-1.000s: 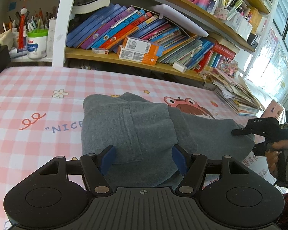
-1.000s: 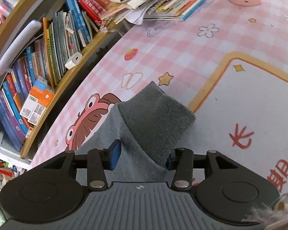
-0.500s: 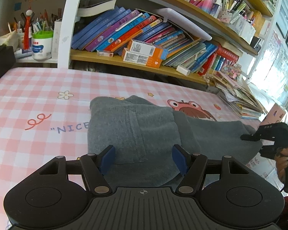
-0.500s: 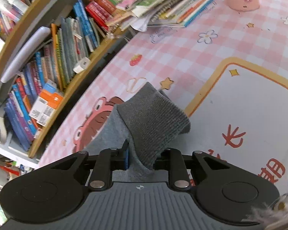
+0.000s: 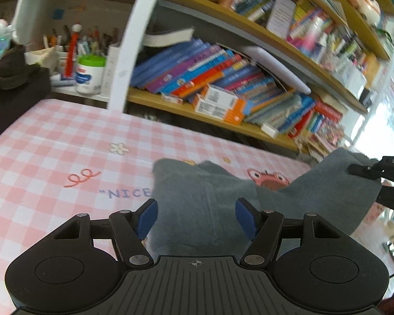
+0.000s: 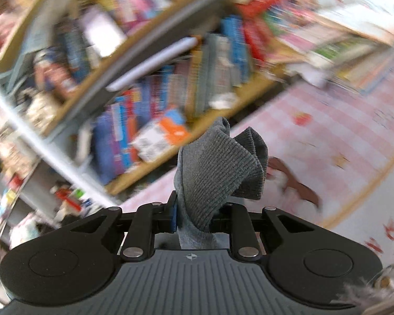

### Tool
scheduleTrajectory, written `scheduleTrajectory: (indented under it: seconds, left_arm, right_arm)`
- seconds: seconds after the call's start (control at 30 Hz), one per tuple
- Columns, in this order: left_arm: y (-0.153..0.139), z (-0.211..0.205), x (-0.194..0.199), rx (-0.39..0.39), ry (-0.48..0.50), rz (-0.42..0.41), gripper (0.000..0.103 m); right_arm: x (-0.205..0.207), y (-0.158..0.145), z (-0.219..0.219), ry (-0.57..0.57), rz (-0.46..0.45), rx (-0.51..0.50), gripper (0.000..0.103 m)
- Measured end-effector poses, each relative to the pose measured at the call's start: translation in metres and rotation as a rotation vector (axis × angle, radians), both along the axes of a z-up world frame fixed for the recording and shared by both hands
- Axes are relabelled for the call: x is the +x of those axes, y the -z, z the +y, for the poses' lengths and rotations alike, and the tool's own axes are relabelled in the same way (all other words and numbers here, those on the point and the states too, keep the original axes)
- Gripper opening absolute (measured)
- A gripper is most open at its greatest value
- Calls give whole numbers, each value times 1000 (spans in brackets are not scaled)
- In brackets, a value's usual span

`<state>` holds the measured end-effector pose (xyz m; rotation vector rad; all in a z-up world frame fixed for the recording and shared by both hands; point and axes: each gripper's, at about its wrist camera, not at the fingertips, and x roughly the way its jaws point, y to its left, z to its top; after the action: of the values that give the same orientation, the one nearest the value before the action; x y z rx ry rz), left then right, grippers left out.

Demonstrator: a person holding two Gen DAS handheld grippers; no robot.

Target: Fold clothes

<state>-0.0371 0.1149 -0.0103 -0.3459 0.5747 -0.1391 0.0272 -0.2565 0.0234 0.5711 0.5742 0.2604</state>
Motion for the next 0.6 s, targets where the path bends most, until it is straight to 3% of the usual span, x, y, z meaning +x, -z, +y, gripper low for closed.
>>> scheduleTrajectory:
  seconds: [0.33,0.6]
  left_arm:
    - [-3,25,-11,-50,-109,-33,66]
    - [-5,40,-19,-67,-176,-47,66]
  right_arm:
    - [1,-33,110,-376,-182,-254,18]
    - [1,-13,198,-680,-201,-447,18]
